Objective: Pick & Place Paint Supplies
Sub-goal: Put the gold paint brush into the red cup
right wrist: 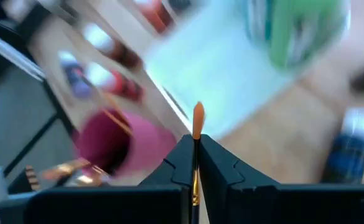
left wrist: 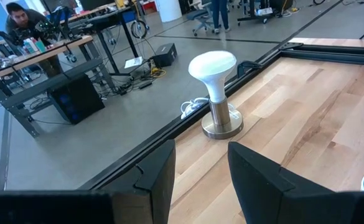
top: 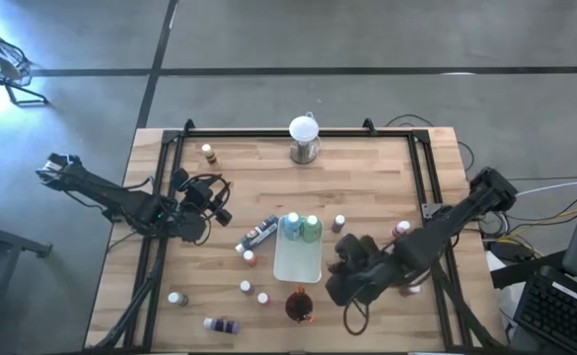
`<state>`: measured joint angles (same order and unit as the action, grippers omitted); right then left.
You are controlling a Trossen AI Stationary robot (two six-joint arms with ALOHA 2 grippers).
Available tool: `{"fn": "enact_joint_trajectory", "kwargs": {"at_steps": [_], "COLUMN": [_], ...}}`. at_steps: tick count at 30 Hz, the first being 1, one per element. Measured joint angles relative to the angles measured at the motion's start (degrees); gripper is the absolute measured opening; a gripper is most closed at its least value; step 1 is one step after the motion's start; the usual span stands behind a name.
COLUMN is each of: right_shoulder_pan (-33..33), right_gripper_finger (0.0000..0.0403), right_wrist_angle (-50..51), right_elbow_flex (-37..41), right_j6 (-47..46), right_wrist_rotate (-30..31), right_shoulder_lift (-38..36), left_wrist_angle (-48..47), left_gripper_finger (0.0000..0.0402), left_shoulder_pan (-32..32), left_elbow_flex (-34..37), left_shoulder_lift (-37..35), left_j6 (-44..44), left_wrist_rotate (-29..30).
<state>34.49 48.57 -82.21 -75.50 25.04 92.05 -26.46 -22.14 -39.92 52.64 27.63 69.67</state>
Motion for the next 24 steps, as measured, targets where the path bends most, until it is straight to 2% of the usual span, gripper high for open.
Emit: {"fn": "enact_joint_trajectory", "kwargs": {"at_steps": [7, 13, 16, 21, 24], "right_shoulder_pan": [-1.68, -2.59, -2.48, -1.08, 0.14], "right_gripper_finger": [0.0009, 0.0008, 0.0008, 0.0008, 0.0008], "right_wrist_angle": [0.58, -2.73, -11.91, -35.66, -48.32], "right_elbow_flex": [-7.96, -12.07, -11.31, -6.01, -1.79], "right_j6": [17.14, 35.02, 47.41, 71.29, 80.95], "right_wrist_rotate": [7.56, 17.01, 21.43, 21.24, 18.15], "right_shoulder_lift": [-1.09, -0.95, -0.72, -0.7, -0.72], "left_wrist_angle": [0.04, 0.02, 0.04, 0.04, 0.04], "left_gripper_finger": [0.0154, 0.0154, 0.0154, 0.0154, 0.0154], "left_shoulder_pan": [0.0, 0.0, -0.01, 0.0, -0.01], "left_elbow_flex": [0.0, 0.0, 0.0, 0.0, 0.0], "left_shoulder_lift": [0.0, 0.0, 0.0, 0.0, 0.0], "left_j6": [0.0, 0.0, -0.01, 0.0, 0.0], "left_wrist_rotate": [0.0, 0.0, 0.0, 0.0, 0.0]}}
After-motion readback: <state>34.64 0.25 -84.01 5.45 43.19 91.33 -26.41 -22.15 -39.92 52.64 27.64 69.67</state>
